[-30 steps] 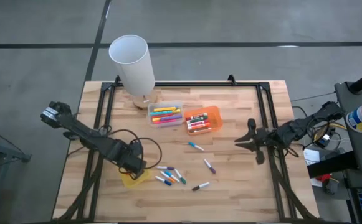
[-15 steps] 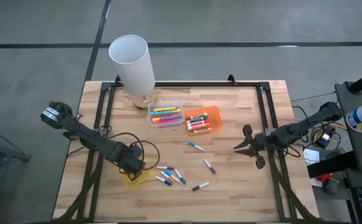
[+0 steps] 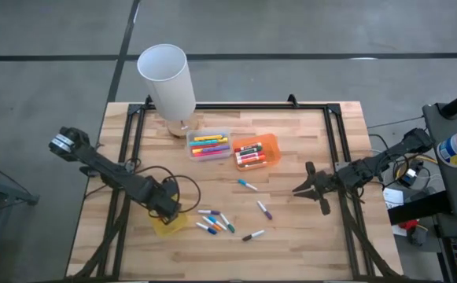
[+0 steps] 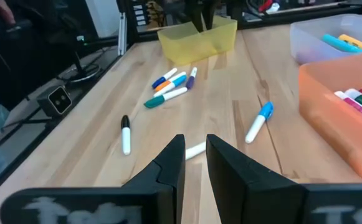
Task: Pick & Place Markers
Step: Put the yellow pen into the yellow bin, then put the left purple pen into the yellow bin
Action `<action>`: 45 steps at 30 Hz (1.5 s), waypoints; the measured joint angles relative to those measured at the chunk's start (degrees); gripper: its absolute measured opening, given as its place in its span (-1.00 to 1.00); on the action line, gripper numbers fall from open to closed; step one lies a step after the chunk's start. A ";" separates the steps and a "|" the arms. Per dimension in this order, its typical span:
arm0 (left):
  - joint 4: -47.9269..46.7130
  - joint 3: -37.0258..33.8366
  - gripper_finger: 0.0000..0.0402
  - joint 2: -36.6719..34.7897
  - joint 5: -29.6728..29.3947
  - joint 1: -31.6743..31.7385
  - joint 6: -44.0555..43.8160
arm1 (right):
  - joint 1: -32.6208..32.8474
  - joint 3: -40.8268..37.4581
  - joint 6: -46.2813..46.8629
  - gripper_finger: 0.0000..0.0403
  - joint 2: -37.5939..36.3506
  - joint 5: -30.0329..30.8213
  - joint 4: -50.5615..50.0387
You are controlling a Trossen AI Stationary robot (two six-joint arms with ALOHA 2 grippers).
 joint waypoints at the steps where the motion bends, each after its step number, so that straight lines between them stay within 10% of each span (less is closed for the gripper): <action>1: 0.03 0.00 -0.45 -0.31 -0.02 0.00 0.33 | 0.00 0.00 0.02 -0.70 0.01 -0.01 -0.01; 14: 1.72 3.55 -0.42 -8.04 -3.74 1.33 9.10 | 0.00 0.00 0.00 -0.70 0.11 0.03 -0.01; 26: 29.51 6.77 -0.42 -8.43 -6.54 5.21 36.10 | 0.00 0.00 0.00 -0.70 0.13 0.03 -0.01; 45: 36.90 7.09 -0.42 10.57 -6.93 11.49 41.83 | 0.00 0.00 0.00 -0.70 0.17 0.05 -0.01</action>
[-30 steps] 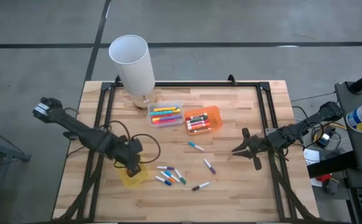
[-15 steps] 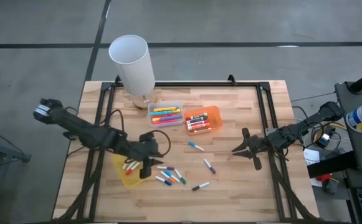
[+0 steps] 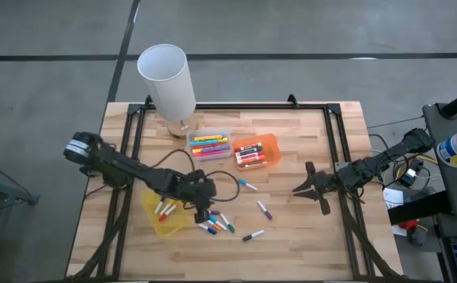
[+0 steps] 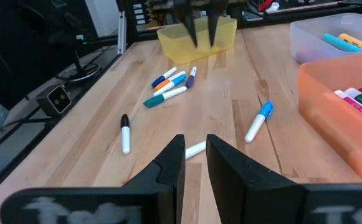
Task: Pick & Place Markers
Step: Put the left purple pen into the yellow bin
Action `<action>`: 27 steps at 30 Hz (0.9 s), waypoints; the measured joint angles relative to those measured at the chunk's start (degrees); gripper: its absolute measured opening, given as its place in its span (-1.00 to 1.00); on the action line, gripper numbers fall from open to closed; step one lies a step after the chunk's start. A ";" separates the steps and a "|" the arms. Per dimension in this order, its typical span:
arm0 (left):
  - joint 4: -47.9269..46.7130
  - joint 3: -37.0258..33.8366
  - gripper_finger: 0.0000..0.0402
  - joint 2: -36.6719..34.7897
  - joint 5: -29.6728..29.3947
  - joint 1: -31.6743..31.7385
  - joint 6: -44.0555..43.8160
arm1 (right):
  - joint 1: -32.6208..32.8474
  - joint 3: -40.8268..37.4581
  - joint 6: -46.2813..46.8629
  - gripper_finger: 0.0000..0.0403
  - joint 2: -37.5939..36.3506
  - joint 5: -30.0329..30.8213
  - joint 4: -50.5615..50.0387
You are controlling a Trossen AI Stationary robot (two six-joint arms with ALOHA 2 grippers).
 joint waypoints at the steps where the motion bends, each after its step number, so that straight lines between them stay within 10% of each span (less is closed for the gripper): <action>1: 0.00 0.34 -0.42 1.07 1.02 -0.14 0.01 | -0.02 0.00 0.00 -0.70 0.00 0.00 0.00; 27: -0.35 1.28 -0.44 12.96 8.78 -0.28 5.73 | -0.02 0.04 0.00 -0.70 0.17 0.02 0.02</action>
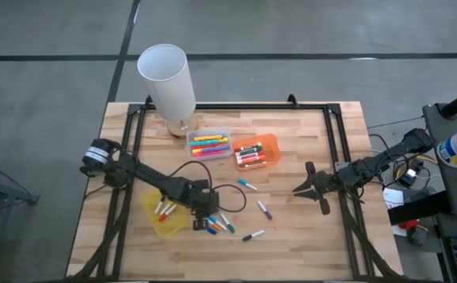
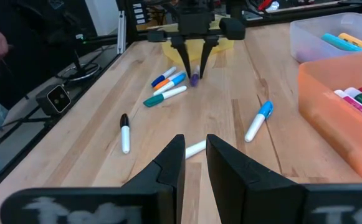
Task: Pick & Place Markers
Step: Put the left purple pen into the yellow bin
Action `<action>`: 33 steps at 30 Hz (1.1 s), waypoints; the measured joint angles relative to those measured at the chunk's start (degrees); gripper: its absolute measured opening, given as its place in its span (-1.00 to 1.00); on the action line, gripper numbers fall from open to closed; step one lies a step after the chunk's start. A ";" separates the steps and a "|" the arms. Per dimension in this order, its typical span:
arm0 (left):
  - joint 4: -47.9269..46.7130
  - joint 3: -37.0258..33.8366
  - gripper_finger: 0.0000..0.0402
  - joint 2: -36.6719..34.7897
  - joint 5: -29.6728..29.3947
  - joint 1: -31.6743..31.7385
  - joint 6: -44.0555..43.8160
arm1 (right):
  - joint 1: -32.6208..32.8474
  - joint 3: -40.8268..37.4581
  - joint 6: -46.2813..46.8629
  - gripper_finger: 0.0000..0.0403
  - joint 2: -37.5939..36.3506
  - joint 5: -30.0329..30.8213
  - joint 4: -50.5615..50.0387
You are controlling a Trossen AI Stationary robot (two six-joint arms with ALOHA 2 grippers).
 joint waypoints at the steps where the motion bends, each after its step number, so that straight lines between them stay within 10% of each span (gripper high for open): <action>1: -0.03 -0.02 -0.47 -0.12 0.02 0.09 -0.15 | 0.02 0.00 0.00 -0.70 0.00 -0.01 0.00; 9: -0.66 0.51 -0.88 -0.86 0.77 1.64 -0.29 | 0.00 0.00 0.00 -0.70 0.00 0.00 0.00; 33: -36.80 7.77 -0.85 -22.05 -2.14 1.64 -17.97 | 0.01 0.00 -0.01 -0.70 0.02 0.00 -0.02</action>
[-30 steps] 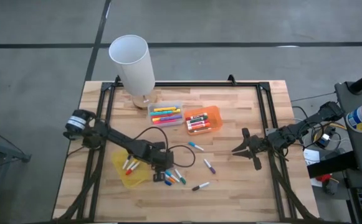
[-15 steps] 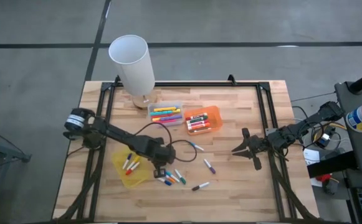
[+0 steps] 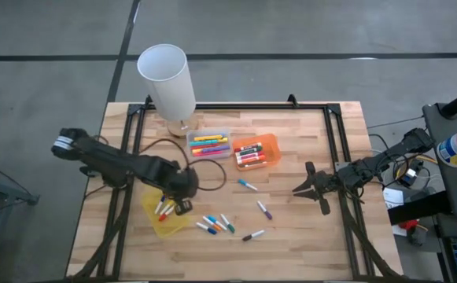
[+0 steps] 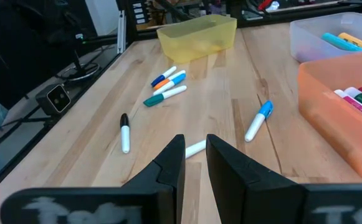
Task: Pick & Place Markers
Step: Put the left purple pen into the yellow bin, then put the dark green pen into the yellow bin
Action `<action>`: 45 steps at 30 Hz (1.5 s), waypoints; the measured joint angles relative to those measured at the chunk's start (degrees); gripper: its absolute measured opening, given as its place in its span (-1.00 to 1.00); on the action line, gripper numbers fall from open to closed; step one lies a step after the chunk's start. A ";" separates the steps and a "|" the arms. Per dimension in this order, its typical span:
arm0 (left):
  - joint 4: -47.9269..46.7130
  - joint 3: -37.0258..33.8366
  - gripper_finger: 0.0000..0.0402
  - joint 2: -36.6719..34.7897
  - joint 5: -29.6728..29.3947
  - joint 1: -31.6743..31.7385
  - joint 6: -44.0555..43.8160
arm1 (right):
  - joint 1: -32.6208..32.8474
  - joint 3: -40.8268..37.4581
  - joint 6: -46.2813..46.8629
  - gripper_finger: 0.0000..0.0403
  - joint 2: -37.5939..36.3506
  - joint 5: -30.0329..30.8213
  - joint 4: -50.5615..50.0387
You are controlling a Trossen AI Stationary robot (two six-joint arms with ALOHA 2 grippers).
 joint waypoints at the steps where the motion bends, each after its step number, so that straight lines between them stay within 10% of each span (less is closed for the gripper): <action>1: 0.04 -1.24 -0.85 -1.42 -0.25 -0.35 -1.73 | 0.01 0.00 0.01 -0.70 0.00 -0.01 0.01; 21: 8.00 -23.57 -0.82 -9.23 3.97 -11.04 -22.85 | -0.01 0.00 0.01 -0.70 0.00 0.00 0.01; 45: 7.48 -16.27 -0.46 -9.43 1.96 -8.22 -18.66 | -0.01 0.00 0.01 -0.70 0.00 0.00 0.02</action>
